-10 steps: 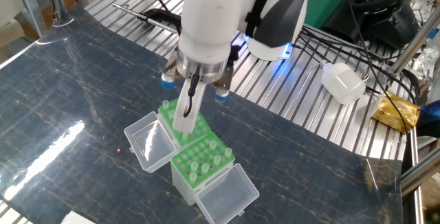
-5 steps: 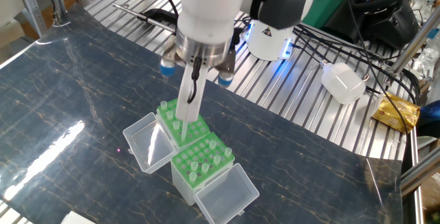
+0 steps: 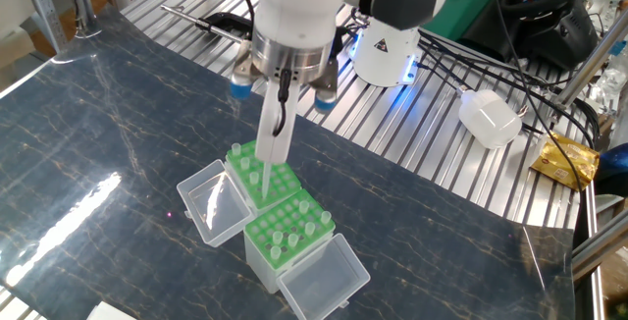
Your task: Transfer all large pipette tips from one holder to another
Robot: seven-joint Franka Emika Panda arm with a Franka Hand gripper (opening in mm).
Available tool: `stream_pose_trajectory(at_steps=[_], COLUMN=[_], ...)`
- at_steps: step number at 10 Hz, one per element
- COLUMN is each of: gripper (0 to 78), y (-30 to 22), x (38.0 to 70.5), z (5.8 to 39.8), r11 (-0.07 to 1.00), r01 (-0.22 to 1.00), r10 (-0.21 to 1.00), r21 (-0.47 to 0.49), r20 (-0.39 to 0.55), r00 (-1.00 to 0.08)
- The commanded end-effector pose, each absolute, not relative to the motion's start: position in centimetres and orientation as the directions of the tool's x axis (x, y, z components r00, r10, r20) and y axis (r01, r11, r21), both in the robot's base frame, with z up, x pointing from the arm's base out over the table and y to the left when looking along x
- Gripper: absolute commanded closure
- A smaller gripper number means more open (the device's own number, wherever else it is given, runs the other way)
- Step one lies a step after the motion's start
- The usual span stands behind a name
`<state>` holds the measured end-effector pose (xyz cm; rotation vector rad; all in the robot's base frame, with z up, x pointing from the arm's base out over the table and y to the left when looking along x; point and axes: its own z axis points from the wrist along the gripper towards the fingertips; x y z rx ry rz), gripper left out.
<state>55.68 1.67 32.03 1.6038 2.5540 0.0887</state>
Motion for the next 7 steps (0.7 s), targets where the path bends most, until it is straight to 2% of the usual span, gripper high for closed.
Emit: stream_pose_trajectory(at_steps=[1,7], gripper=[76.2,76.2], y=[1.7,1.4], x=[55.5,55.9], z=[33.7,35.6], r11=[0.444,0.436], r01=[0.888,0.891], r10=[0.896,0.900], r21=[0.117,0.126], r20=[-0.076,-0.067], r00=[-0.437,-0.431])
